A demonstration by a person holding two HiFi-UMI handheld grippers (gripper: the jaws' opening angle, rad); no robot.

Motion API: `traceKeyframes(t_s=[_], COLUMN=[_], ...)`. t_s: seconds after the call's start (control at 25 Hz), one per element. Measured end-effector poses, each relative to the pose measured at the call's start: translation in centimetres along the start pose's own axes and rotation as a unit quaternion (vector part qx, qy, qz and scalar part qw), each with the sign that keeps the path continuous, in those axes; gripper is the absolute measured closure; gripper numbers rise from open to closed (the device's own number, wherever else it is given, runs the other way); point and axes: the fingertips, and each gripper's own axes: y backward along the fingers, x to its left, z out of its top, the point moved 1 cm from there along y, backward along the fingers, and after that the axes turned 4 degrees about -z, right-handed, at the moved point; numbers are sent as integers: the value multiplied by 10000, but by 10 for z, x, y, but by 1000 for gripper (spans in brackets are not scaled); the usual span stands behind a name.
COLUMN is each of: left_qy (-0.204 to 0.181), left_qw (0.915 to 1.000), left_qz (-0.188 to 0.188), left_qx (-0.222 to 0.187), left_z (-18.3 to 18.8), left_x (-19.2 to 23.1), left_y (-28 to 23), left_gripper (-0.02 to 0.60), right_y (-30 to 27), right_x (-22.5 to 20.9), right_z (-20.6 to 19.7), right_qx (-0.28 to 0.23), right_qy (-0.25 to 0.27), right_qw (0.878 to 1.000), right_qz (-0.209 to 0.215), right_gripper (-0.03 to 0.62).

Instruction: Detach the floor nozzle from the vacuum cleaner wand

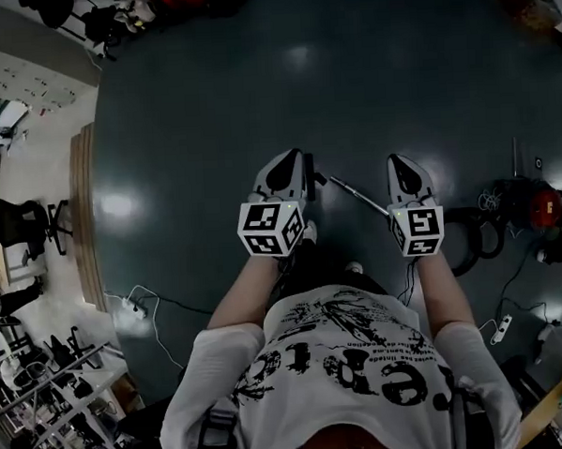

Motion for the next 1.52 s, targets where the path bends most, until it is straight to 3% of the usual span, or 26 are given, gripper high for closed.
traceKeyframes(t_s=[0.16,0.36,0.6,0.76,1.16,1.36,1.52], left_qy=[-216,-270,-283,-170,-389,-544,-481], left_qw=[9996,9988,9956,9947,9949,9936,9947], left_qz=[-86,-77,179,276,235,121,166], left_qx=[-188,-407,-879,-974,-904,-987,-897], left_z=[15,1,-31,-52,-62,-50,-54], left_x=[-42,-95,-160,-190,-217,-222,-219], left_y=[42,90,151,180,219,234,245], left_gripper=[578,578,578,578,578,578,578], right_y=[49,115,199,240,291,304,312], right_x=[11,22,24,21,28,38,50], right_z=[22,29,9,-10,-18,-12,-14], right_qx=[-299,-727,-1068,-1104,-1238,-1261,-1239], right_qy=[-29,76,149,184,152,-159,-186], right_qw=[9995,9972,9935,9931,9920,9915,9918], right_qz=[13,182,370,358,203,274,263], right_gripper=[594,594,594,594,594,594,594])
